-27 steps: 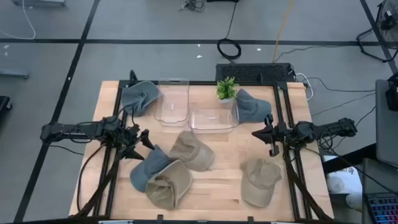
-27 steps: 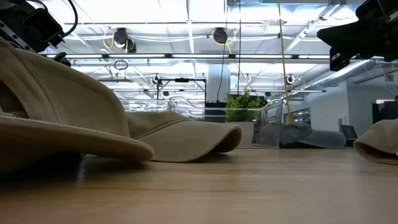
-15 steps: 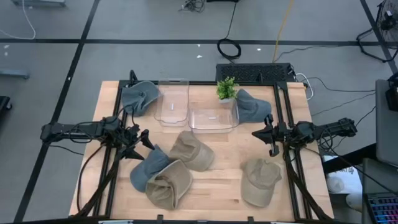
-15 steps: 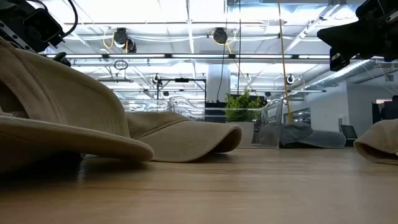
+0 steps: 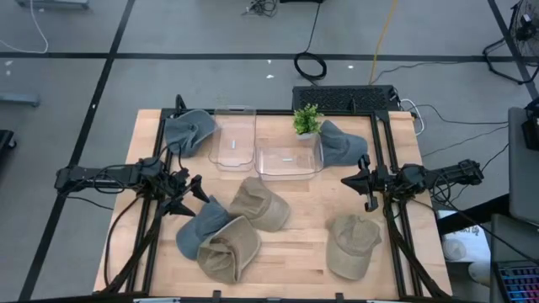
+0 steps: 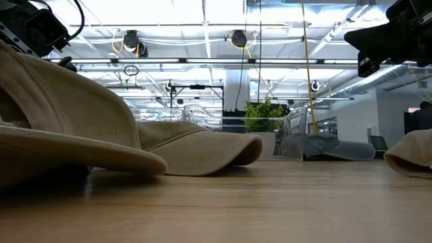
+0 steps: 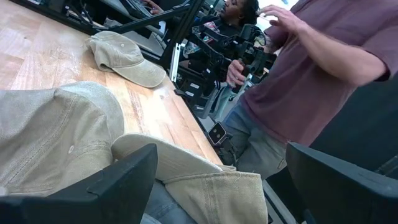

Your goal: Pick & Place hat

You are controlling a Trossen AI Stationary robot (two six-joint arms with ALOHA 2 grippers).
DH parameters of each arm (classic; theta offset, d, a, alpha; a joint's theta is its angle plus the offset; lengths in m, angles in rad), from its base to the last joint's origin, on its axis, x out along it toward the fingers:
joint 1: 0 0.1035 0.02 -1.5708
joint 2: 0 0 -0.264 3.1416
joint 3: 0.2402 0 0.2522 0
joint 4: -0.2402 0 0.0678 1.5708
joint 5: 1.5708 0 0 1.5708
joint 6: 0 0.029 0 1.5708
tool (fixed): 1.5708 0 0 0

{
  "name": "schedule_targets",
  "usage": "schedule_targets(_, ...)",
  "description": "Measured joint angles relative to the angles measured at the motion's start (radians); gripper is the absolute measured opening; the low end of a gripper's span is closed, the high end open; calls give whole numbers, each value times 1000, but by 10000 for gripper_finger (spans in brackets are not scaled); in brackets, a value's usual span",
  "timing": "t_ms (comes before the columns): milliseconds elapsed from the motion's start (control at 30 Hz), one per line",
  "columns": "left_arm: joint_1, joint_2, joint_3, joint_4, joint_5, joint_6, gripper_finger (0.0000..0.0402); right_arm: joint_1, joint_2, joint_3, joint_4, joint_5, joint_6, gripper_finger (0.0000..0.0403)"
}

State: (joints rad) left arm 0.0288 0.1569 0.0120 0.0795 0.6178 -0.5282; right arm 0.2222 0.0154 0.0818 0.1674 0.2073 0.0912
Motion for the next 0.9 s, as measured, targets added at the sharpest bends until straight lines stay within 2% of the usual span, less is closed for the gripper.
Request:
schedule_targets(600, 0, 0, 0, 0, 0, 0, 361, 0, 0, 0, 1, 0, 50, 0)
schedule_targets(733, 0, 0, 0, 0, 0, 0, 361, 0, 0, 0, -6, 39, 47, 0)
schedule_targets(900, 0, 0, 0, 0, 0, 0, 361, 0, 0, 0, -7, 55, 132, 1)
